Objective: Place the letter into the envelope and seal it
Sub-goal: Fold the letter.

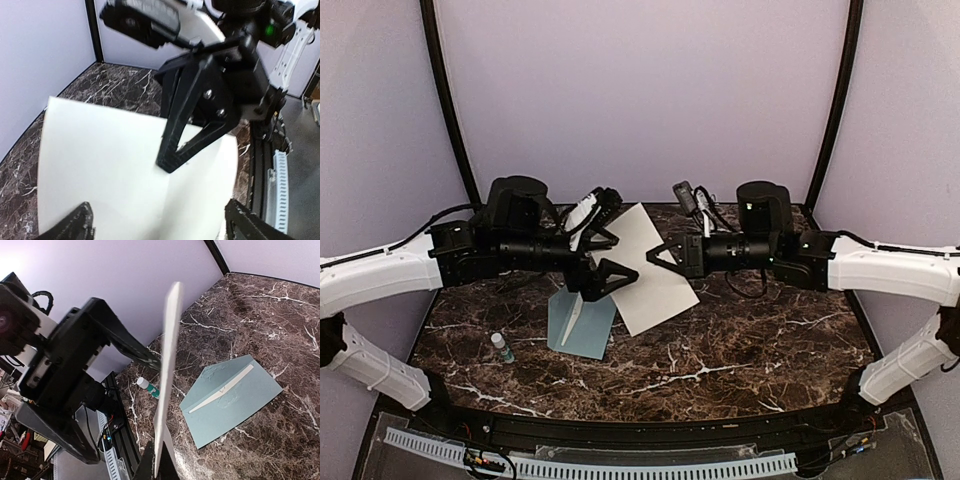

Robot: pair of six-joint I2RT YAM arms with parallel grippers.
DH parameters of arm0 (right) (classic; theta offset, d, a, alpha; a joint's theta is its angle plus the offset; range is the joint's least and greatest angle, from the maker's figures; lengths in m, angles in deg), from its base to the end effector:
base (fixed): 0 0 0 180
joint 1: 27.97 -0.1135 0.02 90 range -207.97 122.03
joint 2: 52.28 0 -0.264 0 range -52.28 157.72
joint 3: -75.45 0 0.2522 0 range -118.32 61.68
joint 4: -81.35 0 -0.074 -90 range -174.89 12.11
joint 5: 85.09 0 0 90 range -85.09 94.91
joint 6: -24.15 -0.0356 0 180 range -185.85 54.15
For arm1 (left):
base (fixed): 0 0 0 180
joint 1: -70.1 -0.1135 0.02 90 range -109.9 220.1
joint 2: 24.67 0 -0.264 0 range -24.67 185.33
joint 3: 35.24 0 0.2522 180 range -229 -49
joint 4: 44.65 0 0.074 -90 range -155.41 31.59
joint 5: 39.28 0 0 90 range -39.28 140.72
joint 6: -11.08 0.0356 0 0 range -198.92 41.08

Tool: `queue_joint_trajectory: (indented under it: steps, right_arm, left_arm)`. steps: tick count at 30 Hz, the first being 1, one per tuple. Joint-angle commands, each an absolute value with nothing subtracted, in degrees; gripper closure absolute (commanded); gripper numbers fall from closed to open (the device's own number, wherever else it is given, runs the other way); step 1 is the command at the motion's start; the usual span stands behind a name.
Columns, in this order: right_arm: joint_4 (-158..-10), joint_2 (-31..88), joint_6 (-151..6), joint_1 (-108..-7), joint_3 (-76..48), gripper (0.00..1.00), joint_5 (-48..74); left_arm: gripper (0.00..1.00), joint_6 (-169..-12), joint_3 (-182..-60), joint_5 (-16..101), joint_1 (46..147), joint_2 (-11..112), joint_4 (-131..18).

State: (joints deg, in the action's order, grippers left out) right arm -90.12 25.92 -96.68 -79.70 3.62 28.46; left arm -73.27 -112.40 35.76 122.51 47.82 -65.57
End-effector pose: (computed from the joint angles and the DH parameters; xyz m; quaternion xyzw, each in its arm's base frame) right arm 0.1868 0.2598 0.3165 -0.2631 0.7407 0.5152 0.3416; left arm 0.1733 -0.2402 0.3555 0.4532 0.6556 -0.3317 0.5048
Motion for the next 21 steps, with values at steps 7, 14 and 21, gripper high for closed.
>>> queue_joint_trajectory:
  steps: [7,14,21]
  right_arm:
    - [-99.71,21.89,-96.01,-79.39,5.7,1.0,29.39]
    - [-108.2,19.65,-95.56,-79.39,8.35,1.0,33.63]
    - [-111.3,19.36,-95.54,-79.39,8.8,1.0,35.5]
  left_arm:
    - [0.01,-99.38,-106.87,33.06,112.24,41.0,-58.29]
    - [0.01,-114.33,-100.6,22.46,110.24,37.61,-48.43]
    - [0.17,-124.83,-97.48,8.24,110.1,39.88,-33.3]
